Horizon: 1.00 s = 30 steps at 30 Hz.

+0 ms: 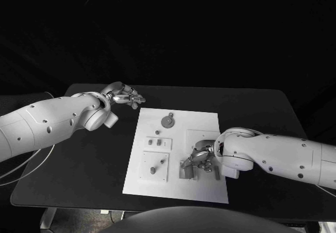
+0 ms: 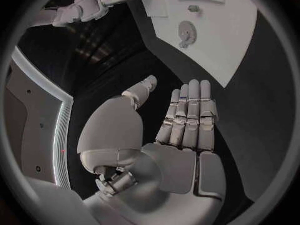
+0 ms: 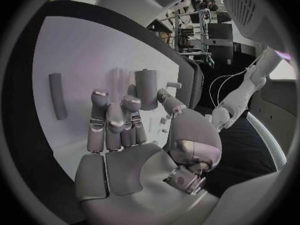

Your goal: Assemble the parts on the task board

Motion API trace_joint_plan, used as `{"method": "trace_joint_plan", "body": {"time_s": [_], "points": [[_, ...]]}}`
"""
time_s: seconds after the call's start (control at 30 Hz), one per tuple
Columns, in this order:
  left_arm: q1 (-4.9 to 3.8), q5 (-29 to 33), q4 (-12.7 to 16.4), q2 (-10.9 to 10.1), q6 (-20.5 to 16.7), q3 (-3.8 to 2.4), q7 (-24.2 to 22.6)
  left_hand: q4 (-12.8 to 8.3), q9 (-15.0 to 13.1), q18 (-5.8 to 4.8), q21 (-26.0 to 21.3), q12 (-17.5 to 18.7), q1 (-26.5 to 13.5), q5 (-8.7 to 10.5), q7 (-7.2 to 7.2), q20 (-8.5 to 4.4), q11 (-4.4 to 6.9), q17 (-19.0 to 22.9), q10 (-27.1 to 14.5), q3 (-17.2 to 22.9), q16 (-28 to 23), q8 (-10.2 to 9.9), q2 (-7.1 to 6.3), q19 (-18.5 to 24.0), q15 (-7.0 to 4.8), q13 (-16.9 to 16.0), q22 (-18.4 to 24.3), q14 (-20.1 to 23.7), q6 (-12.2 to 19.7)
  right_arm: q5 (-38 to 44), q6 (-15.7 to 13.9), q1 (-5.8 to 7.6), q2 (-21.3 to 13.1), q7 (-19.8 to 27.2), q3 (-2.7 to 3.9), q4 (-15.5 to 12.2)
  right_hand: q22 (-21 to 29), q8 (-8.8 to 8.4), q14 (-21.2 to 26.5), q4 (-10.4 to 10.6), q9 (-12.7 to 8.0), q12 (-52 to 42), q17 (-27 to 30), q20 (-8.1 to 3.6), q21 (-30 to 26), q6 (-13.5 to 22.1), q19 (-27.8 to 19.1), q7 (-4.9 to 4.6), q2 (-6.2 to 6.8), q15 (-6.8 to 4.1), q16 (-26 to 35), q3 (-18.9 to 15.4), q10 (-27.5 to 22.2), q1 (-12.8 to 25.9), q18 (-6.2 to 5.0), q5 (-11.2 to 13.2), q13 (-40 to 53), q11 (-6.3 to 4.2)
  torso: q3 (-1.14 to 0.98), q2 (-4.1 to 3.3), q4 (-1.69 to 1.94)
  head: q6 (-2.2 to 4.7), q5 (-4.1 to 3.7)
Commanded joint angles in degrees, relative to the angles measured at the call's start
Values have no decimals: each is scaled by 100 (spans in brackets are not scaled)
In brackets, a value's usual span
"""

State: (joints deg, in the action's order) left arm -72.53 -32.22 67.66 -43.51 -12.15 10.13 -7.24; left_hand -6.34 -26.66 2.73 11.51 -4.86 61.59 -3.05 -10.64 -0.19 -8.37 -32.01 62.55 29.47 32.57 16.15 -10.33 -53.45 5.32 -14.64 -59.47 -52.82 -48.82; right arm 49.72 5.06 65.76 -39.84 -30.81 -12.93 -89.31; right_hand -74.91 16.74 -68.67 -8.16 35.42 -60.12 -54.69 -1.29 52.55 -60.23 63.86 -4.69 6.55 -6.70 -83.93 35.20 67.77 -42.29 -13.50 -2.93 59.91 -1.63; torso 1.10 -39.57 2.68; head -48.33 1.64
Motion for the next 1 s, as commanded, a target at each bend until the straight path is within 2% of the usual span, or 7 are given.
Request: {"method": "trace_joint_plan", "body": {"time_s": [0.03, 0.73, 1.0], "points": [[-6, 3, 7, 10, 54, -4, -36, 31, 7, 119, -30, 39, 13, -10, 15, -3, -30, -6, -26, -2, -31, 36, 8, -10, 17, -9, -5, -20, 26, 107, -20, -4, -1, 21, -6, 12, -74, -24, 11, 40, 12, 4, 9, -5, -17, 20, -56, -2, -5, -3, 14, -14, -50, 88, -150, -8, 7, 2, 1, 0, 0, -1, -5], [-6, -6, 11, 16, 59, -4, -24, 34, 8, 119, -35, 41, 15, -10, 14, -3, -32, -17, -30, -5, -40, 36, 4, -9, 18, -10, -9, -19, 28, 111, 137, -4, 34, 6, -8, 13, -80, -54, 80, 119, 26, 12, 63, -7, -25, 51, -95, -10, 110, 1, 38, -49, -84, 199, -150, -8, 11, 10, 3, 2, 1, -9, 5], [-6, -7, 14, 14, 55, -4, -22, 35, 8, 119, -37, 41, 15, -10, 14, -2, -32, -21, -32, -6, -43, 36, 3, -8, 18, -11, -10, -19, 29, 140, 152, -4, 35, 3, -12, 17, -80, -73, 129, 151, 31, 16, 97, -7, -30, 77, -114, -22, 190, 0, 53, -24, -111, 206, -150, -8, 15, 21, 1, 1, 0, -13, 4]]}}
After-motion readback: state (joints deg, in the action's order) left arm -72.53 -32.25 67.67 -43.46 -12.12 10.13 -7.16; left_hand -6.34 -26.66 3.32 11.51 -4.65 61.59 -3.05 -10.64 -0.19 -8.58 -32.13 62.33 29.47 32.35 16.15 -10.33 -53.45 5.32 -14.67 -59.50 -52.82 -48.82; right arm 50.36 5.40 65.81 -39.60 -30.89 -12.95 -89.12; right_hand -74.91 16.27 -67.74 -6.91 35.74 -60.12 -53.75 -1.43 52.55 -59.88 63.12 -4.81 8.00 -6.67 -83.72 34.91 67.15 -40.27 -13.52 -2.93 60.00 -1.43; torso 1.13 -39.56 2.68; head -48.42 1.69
